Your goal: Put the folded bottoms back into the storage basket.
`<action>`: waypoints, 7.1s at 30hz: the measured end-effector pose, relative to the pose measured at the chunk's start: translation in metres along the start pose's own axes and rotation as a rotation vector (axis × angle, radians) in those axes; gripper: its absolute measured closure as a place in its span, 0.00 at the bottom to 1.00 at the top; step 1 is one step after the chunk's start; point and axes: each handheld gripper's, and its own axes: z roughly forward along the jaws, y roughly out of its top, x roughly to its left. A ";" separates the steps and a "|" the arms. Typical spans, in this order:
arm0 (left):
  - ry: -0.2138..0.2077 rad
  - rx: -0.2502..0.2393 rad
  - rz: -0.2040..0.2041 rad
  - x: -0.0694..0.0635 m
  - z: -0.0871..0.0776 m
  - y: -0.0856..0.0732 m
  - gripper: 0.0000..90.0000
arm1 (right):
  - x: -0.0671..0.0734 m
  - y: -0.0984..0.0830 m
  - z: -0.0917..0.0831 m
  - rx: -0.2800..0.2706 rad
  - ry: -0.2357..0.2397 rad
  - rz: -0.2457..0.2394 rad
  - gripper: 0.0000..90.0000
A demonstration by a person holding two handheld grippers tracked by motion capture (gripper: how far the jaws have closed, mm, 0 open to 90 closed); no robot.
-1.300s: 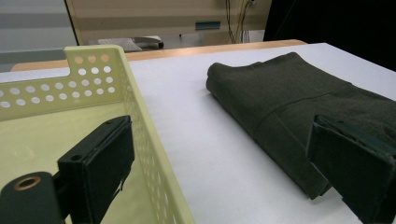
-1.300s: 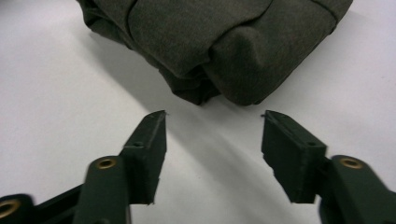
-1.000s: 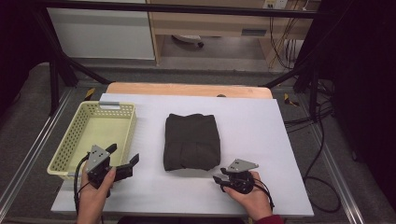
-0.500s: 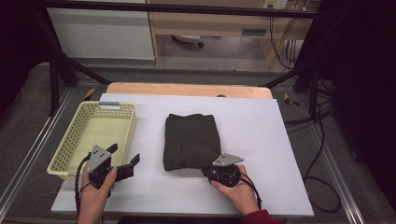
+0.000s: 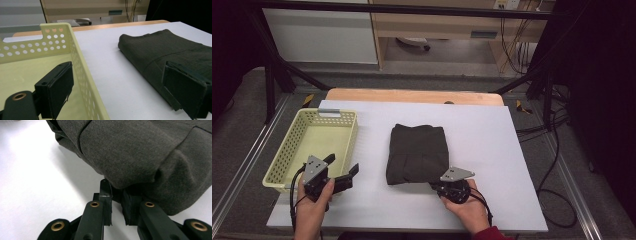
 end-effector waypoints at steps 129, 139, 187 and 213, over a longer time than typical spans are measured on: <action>-0.194 0.074 0.041 -0.071 0.093 0.047 0.08 | 0.016 -0.018 -0.026 0.040 -0.011 -0.023 0.68; -0.160 0.128 0.084 -0.080 0.133 0.058 0.09 | 0.017 -0.018 -0.025 0.039 -0.016 -0.016 0.67; -0.273 0.349 -0.061 -0.070 0.186 0.051 0.89 | 0.018 -0.003 -0.034 -0.012 -0.037 -0.061 0.71; -0.288 0.279 -0.049 -0.049 0.183 0.141 0.89 | 0.009 0.062 -0.035 -0.069 0.021 -0.058 0.72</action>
